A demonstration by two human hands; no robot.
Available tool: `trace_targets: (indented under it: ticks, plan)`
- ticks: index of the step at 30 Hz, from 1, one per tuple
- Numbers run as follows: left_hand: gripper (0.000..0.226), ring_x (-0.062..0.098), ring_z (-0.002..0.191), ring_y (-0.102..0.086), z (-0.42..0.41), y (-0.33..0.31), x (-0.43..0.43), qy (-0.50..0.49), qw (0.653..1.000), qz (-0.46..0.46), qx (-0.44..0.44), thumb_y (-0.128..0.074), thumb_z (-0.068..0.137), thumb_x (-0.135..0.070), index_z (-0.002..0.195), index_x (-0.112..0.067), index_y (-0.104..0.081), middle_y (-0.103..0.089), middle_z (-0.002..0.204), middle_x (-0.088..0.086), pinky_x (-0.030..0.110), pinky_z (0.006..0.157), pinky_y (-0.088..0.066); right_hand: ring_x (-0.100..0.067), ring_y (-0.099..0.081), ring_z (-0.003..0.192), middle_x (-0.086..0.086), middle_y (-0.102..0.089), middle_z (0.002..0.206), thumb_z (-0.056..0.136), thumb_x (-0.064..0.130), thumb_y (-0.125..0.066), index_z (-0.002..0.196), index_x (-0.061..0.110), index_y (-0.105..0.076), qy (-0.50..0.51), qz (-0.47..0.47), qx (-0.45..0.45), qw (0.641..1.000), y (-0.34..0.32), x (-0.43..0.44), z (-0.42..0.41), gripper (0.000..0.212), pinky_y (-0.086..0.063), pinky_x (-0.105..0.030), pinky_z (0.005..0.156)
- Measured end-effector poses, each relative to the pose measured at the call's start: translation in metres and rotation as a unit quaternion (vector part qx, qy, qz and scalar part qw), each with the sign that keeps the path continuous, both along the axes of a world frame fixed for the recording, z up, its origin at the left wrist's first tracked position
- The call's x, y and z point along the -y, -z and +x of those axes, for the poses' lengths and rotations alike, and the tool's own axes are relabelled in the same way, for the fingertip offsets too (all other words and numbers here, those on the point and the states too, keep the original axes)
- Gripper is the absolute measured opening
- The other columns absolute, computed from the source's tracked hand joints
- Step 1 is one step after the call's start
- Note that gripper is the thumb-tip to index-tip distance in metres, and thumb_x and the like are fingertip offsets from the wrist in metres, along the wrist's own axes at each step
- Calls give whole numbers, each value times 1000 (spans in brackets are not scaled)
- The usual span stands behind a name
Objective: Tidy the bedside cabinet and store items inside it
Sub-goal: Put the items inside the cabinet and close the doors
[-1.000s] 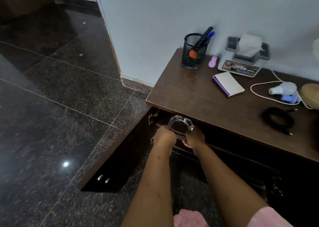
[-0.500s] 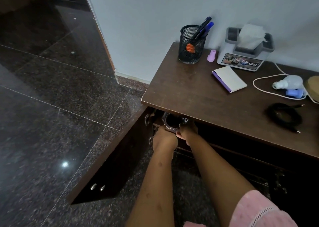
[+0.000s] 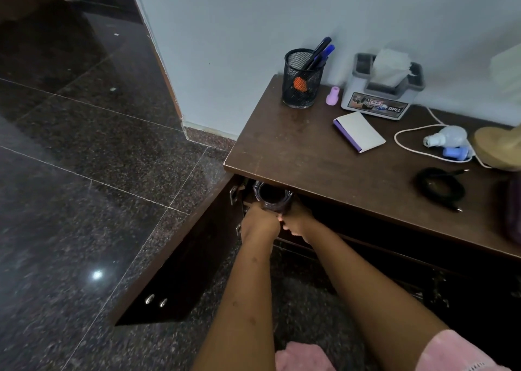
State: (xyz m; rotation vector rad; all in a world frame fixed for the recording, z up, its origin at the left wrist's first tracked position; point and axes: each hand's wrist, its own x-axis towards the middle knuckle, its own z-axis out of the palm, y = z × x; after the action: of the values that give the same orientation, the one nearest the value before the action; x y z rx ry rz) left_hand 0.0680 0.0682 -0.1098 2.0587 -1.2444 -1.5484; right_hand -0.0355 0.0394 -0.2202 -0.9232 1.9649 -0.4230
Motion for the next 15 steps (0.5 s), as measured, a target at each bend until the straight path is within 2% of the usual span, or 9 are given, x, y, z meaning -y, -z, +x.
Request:
trace_targets:
  ticks: [2,4,6,7,9,11,13,14,15]
  plan:
    - [40,29,110,-54,-1,-8,-4,-4,1000,-5,-10,-39,94,-12,132,-20,-49,-54,127,11,43,97,-48,-22,-61,90,-10,-65,111,87,21,-55,111,16,-58,-114,11,-20,993,-22,-10,-2,25,-55,-39,83]
    - [43,28,114,-54,-2,-16,-7,-26,999,-28,-25,-41,92,-9,131,-21,-51,-54,130,10,39,97,-47,-14,-58,76,-3,-63,102,93,21,-50,93,22,-59,-160,45,30,986,-64,-28,-3,9,-48,-27,69]
    - [39,25,113,-56,-3,-27,-7,-67,995,-74,-25,-44,90,-10,125,-23,-57,-58,128,6,35,93,-47,-12,-55,80,0,-60,100,96,21,-45,105,21,-59,-178,76,101,976,-106,-44,-13,16,-39,-25,69]
    - [35,24,109,-57,-4,-35,-6,-90,990,-102,-32,-45,91,-11,121,-22,-59,-60,123,3,34,90,-48,-13,-57,87,2,-61,101,97,21,-45,116,20,-57,-198,75,123,969,-126,-50,-21,23,-40,-27,74]
    - [24,20,101,-58,-10,-51,-8,-125,979,-136,-82,-47,93,-11,111,-21,-61,-61,111,-1,32,83,-47,-11,-61,90,4,-66,98,98,22,-43,119,19,-58,-233,68,151,958,-158,-57,-39,26,-43,-26,78]
    - [18,21,100,-60,-21,-65,-12,-131,970,-146,-146,-48,94,-11,99,-23,-60,-61,104,-3,35,88,-50,-7,-63,78,6,-68,88,98,20,-44,107,20,-63,-209,3,154,966,-183,-58,-55,21,-44,-20,70]
    - [17,21,100,-60,-35,-76,-16,-118,965,-133,-194,-48,94,-11,96,-24,-59,-61,98,-5,40,94,-50,-7,-59,70,4,-66,83,95,15,-50,99,18,-65,-109,-135,113,978,-194,-52,-70,16,-41,-12,57]
    - [17,19,99,-59,-41,-80,-17,-109,964,-125,-210,-48,95,-11,98,-23,-59,-61,96,-6,40,94,-50,-9,-58,74,2,-65,87,93,13,-53,101,16,-66,-48,-204,51,976,-193,-47,-77,15,-41,-10,59]
    - [17,18,99,-59,-47,-83,-18,-101,963,-121,-220,-48,95,-10,100,-22,-59,-60,95,-8,38,94,-50,-12,-58,84,0,-66,96,90,13,-56,105,14,-65,12,-252,-38,967,-187,-42,-83,18,-43,-12,68]
